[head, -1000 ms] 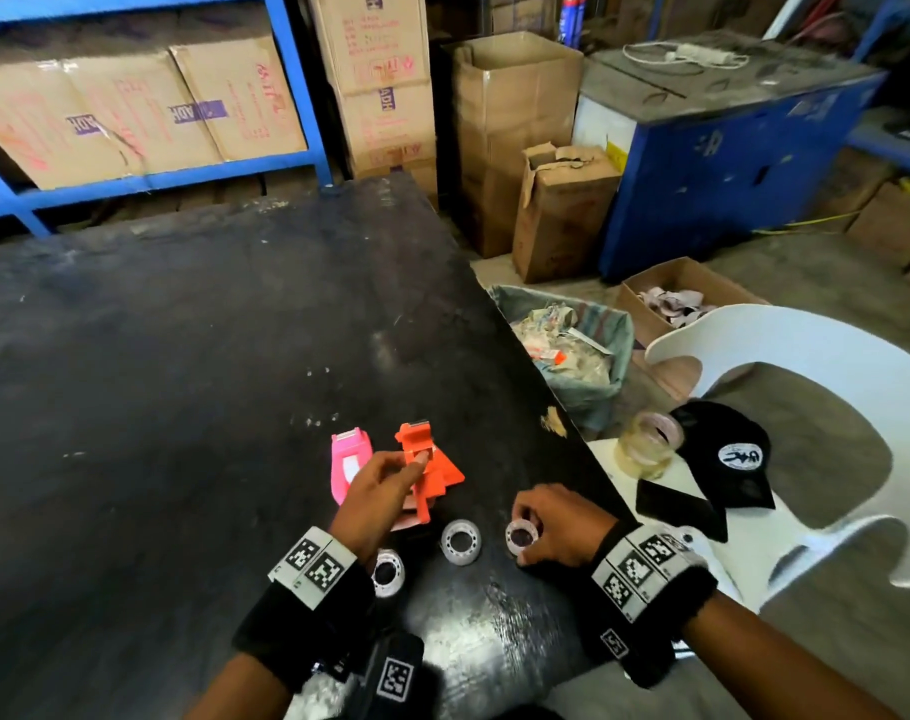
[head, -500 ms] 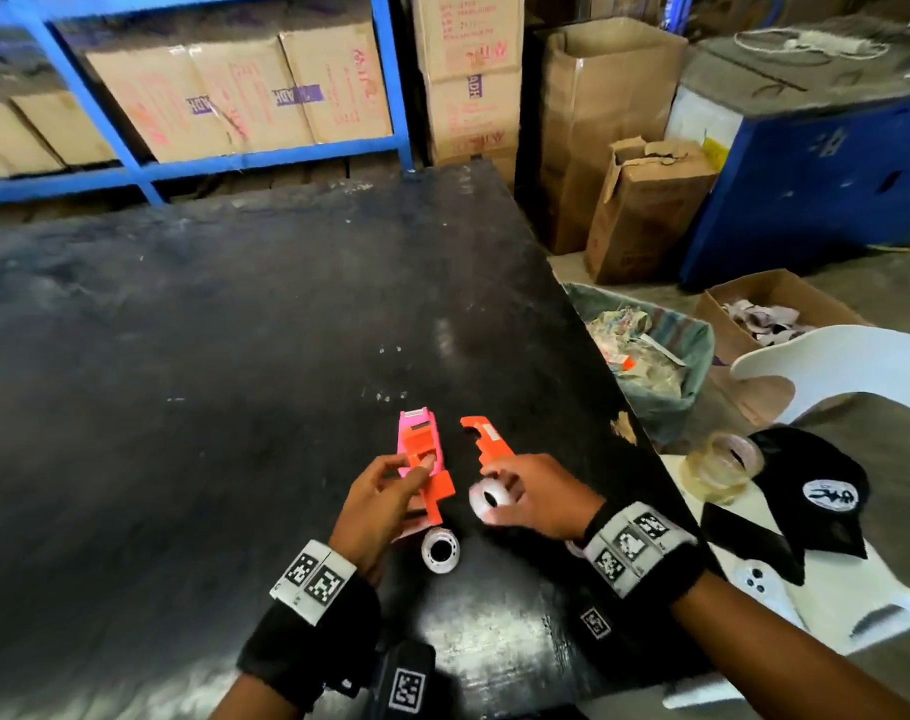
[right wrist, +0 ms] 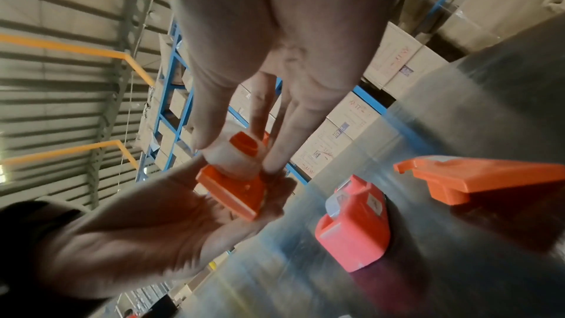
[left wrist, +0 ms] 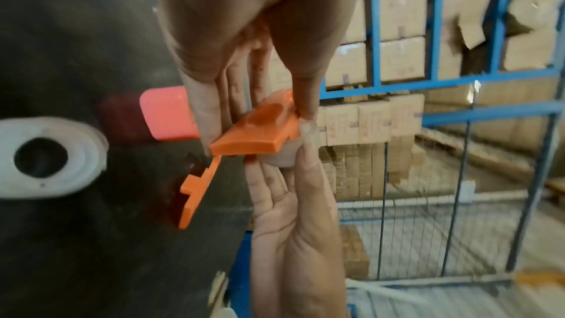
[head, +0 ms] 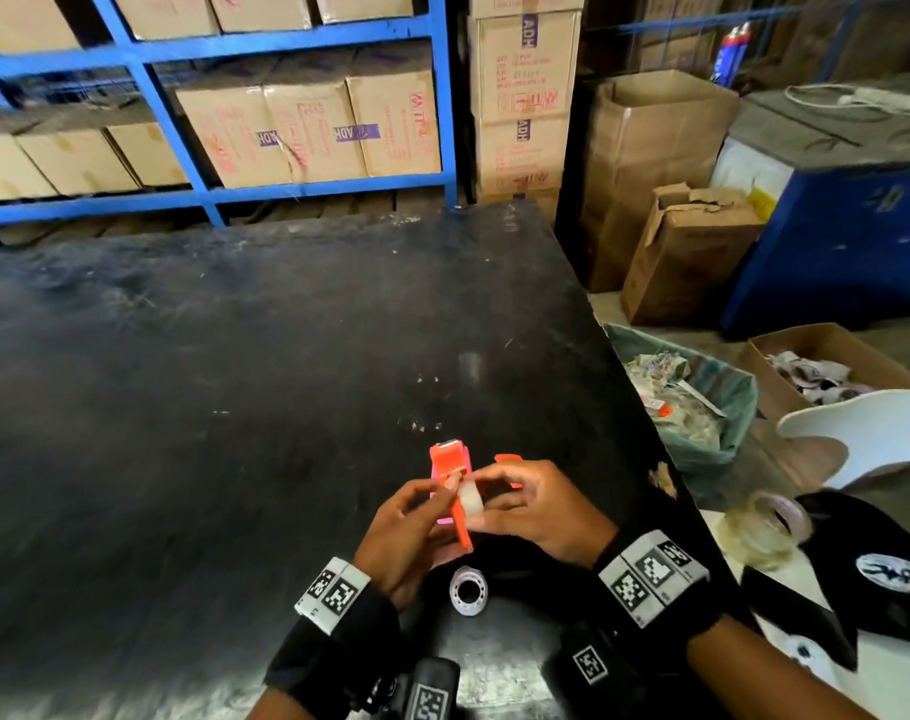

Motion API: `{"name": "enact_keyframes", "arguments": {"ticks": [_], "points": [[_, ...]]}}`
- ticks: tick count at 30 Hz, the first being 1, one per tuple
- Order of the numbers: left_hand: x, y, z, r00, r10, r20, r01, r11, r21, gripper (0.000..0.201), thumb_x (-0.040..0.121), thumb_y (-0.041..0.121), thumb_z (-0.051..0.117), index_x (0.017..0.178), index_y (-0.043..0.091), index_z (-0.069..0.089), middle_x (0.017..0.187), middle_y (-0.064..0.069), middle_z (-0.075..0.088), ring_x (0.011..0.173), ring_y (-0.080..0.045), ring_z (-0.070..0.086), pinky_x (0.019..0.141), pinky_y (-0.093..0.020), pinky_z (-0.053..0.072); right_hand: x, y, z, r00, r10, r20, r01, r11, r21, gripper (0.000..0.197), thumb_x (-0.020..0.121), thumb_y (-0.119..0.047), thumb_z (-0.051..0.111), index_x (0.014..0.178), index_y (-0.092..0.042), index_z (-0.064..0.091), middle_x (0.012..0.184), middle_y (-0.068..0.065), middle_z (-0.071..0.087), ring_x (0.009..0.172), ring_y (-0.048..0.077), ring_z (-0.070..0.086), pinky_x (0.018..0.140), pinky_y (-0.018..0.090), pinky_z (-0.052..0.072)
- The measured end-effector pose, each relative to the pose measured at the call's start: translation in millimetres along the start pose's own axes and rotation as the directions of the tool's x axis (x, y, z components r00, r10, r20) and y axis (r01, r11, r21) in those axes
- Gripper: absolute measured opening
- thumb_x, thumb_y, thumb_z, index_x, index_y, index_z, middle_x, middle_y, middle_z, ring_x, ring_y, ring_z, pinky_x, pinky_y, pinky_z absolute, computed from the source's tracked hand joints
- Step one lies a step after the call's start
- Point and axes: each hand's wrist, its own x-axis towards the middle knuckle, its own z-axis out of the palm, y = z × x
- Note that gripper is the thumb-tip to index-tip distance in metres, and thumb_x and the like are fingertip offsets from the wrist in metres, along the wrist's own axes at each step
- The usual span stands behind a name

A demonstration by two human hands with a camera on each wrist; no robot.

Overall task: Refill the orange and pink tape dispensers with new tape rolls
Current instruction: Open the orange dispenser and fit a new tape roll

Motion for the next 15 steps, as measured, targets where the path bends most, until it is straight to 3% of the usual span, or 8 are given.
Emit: {"name": "enact_keyframes", "arguments": {"ticks": [4, 7, 9, 12, 13, 15], "points": [[8, 2, 3, 0.997, -0.041, 0.067, 0.048, 0.993, -0.111, 0.038, 0.087, 0.025, 0.057, 0.117, 0.002, 0.054, 0.105, -0.019, 0.068, 0.080, -0.026, 0.070, 0.075, -0.040, 0.056, 4, -10, -1, 0.996, -0.034, -0.081, 0.029, 0.998, -0.063, 0.029, 0.071, -0.012, 0.079, 0.095, -0.026, 0.069, 0.092, 0.006, 0.071, 0.083, 0.011, 0.067, 0.077, 0.026, 0.054], [14, 2, 5, 0.997, -0.048, 0.054, 0.056, 0.987, -0.153, 0.035, 0.076, 0.026, 0.064, 0.106, 0.008, 0.059, 0.100, -0.018, 0.065, 0.076, -0.028, 0.069, 0.067, -0.039, 0.059, 21, -5, -24, 0.953, 0.007, -0.303, -0.071, 0.977, -0.202, 0.004, 0.080, -0.019, 0.072, 0.082, -0.016, 0.072, 0.083, 0.010, 0.074, 0.076, 0.018, 0.069, 0.078, 0.040, 0.057], [17, 0, 5, 0.997, -0.062, 0.045, 0.069, 0.984, -0.162, 0.027, 0.076, 0.026, 0.063, 0.099, 0.011, 0.060, 0.098, -0.018, 0.064, 0.080, -0.029, 0.067, 0.073, -0.043, 0.057, 33, 8, -41, 0.952, 0.086, -0.293, -0.221, 0.858, -0.464, 0.019, 0.076, -0.033, 0.070, 0.078, -0.015, 0.071, 0.082, 0.009, 0.076, 0.079, 0.023, 0.071, 0.078, 0.043, 0.058], [22, -4, 5, 0.996, -0.075, 0.042, 0.081, 0.983, -0.163, 0.021, 0.085, 0.026, 0.058, 0.100, 0.012, 0.060, 0.101, -0.018, 0.063, 0.082, -0.028, 0.065, 0.074, -0.041, 0.056, 38, 18, -42, 0.927, 0.287, -0.240, -0.364, 0.543, -0.757, 0.023, 0.074, -0.040, 0.067, 0.082, -0.019, 0.068, 0.097, 0.011, 0.072, 0.096, 0.032, 0.066, 0.081, 0.036, 0.052], [24, -6, 4, 0.996, -0.074, 0.046, 0.080, 0.984, -0.160, 0.024, 0.082, 0.027, 0.060, 0.101, 0.012, 0.061, 0.100, -0.017, 0.064, 0.081, -0.027, 0.066, 0.074, -0.040, 0.056, 38, 18, -39, 0.917, 0.315, -0.243, -0.378, 0.495, -0.782, 0.023, 0.076, -0.037, 0.066, 0.092, -0.020, 0.069, 0.106, 0.013, 0.070, 0.102, 0.034, 0.064, 0.083, 0.035, 0.050], [24, -7, 3, 0.995, -0.076, 0.060, 0.085, 0.983, -0.160, 0.033, 0.075, 0.030, 0.063, 0.103, 0.012, 0.061, 0.097, -0.015, 0.066, 0.077, -0.024, 0.067, 0.072, -0.037, 0.056, 35, 15, -32, 0.914, 0.325, -0.243, -0.383, 0.491, -0.782, 0.029, 0.083, -0.027, 0.061, 0.110, -0.020, 0.064, 0.116, 0.014, 0.067, 0.109, 0.035, 0.061, 0.086, 0.035, 0.049]]}}
